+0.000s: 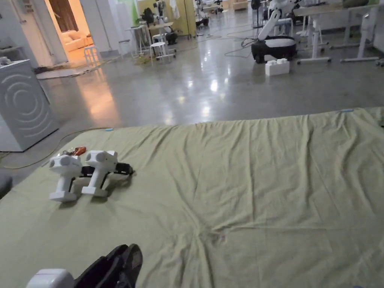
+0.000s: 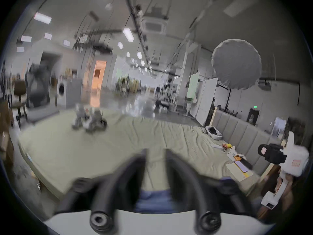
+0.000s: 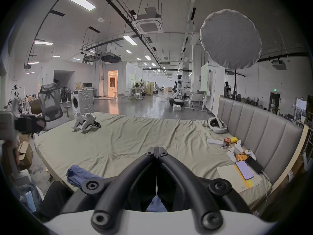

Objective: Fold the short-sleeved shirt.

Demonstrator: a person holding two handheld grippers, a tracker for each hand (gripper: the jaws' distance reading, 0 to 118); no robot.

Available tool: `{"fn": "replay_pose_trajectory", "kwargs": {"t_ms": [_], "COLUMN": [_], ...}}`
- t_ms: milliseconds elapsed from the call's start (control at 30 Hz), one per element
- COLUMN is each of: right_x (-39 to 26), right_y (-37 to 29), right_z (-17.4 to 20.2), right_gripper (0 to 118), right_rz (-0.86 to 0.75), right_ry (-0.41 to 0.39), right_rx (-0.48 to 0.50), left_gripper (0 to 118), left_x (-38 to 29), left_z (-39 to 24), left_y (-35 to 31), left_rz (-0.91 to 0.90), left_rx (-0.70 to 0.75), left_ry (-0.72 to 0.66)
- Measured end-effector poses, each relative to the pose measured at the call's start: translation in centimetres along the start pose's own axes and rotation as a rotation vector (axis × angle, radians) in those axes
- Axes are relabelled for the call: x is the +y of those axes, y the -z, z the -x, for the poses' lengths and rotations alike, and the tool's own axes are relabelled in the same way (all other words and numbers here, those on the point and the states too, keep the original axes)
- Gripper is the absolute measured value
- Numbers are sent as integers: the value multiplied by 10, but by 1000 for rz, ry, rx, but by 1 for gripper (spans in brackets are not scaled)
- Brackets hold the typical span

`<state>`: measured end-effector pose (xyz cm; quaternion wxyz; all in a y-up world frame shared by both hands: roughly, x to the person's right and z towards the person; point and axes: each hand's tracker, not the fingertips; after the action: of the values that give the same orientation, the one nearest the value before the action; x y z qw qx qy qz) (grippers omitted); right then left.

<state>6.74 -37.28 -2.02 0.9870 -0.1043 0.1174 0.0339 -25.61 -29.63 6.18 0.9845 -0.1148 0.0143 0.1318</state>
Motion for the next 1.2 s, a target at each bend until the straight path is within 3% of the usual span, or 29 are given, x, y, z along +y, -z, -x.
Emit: {"fn": "replay_pose_trajectory", "kwargs": {"t_ms": [67,100,200,233,333,433,600,633,733,867,900,933,967,1067,1200], "right_x": [-6,-9,-18,-21,-30,-36,-44,-45,-47,-44,-45,-43,-43,-47,-50], "right_y": [4,5,9,10,14,18,26,27,30,30,29,28,27,24,22], "right_z": [-5,-7,-15,-18,-27,-33,-37,-38,-35,-27,-27,-26,-25,-30,-33], "right_gripper": [2,2,2,2,2,2,2,2,2,2,2,2,2,2,2], "right_rz": [47,63,111,120,182,218,267,275,302,328,330,333,335,344,356], "right_ry": [34,51,89,98,130,167,232,237,220,193,190,192,197,224,239], "right_rx": [24,23,35,35,41,35,31,34,32,31,31,30,30,34,33], "left_gripper": [110,115,115,115,115,116,116,116,115,107,96,63,13,13,13], "left_x": [5,-3,-27,-31,-61,-80,-115,-127,-122,-118,-114,-111,-110,-112,-69], "left_z": [50,75,147,173,235,251,263,289,277,259,255,253,251,270,247], "left_y": [38,54,91,105,131,140,144,146,161,176,173,176,180,180,148], "left_rz": [172,219,268,311,363,390,357,321,325,360,361,364,381,360,277], "left_rx": [-38,-50,-55,-36,-27,-12,-145,-162,-174,-236,-233,-173,-102,-137,-111], "left_ry": [-154,-214,-412,-565,-753,-819,-1018,-1009,-953,-1018,-1023,-1034,-1030,-1060,-927]}}
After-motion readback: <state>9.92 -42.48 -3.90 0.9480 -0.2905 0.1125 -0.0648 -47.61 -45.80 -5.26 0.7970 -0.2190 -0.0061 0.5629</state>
